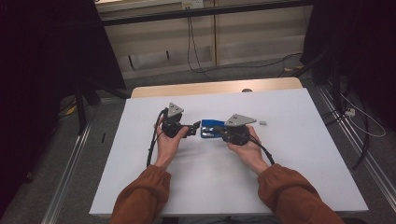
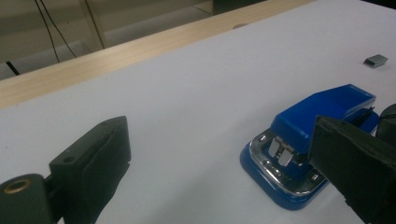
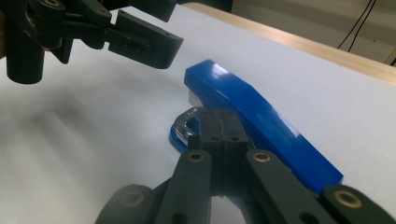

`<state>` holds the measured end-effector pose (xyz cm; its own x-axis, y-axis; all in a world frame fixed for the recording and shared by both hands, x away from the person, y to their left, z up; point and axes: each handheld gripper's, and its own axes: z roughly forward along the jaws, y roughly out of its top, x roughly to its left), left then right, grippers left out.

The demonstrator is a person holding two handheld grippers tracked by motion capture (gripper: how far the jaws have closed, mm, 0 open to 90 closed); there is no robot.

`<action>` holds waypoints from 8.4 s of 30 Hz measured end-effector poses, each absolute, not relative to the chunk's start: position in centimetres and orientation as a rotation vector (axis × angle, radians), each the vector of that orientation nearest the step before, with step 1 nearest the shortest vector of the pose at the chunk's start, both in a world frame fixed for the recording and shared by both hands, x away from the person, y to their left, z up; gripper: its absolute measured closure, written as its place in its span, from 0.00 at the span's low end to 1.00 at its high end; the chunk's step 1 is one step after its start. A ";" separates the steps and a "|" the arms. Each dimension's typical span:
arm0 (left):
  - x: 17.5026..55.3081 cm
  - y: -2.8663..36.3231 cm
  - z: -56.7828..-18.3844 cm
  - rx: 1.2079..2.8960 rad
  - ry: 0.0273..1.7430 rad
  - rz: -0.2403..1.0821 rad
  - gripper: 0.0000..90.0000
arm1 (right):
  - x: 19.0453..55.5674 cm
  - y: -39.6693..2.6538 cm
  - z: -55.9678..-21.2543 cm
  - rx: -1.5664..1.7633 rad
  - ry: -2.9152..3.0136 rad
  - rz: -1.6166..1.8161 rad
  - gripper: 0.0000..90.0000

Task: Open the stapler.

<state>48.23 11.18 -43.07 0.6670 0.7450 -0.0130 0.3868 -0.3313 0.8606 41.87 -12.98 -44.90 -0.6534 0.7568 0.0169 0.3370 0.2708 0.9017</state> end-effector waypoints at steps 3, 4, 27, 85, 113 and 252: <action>48.4 11.4 -43.3 1.960 0.887 0.470 0.07 | 42.2 -12.8 -45.1 0.990 2.148 1.330 1.00; 48.4 11.4 -43.3 1.959 0.890 0.479 0.08 | 42.3 -12.8 -45.1 0.992 2.149 1.326 1.00; 47.9 10.4 -44.0 2.039 0.831 0.348 0.96 | 43.3 -12.2 -45.8 0.997 2.258 1.231 1.00; 47.3 9.1 -44.2 2.087 0.751 0.341 1.00 | 43.8 -12.0 -46.2 0.992 2.292 1.149 1.00; 47.0 8.9 -43.2 2.029 0.730 0.369 1.00 | 43.8 -11.9 -46.2 0.989 2.286 1.145 1.00; 48.0 8.1 -44.3 2.052 0.772 0.301 1.00 | 43.5 -10.7 -45.8 1.017 2.071 1.257 1.00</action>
<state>47.99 8.13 -44.26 0.7758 0.6262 -0.0773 0.4081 -0.4047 0.8183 43.48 -10.73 -45.79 -0.5905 0.8060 -0.0414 0.3354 0.2917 0.8958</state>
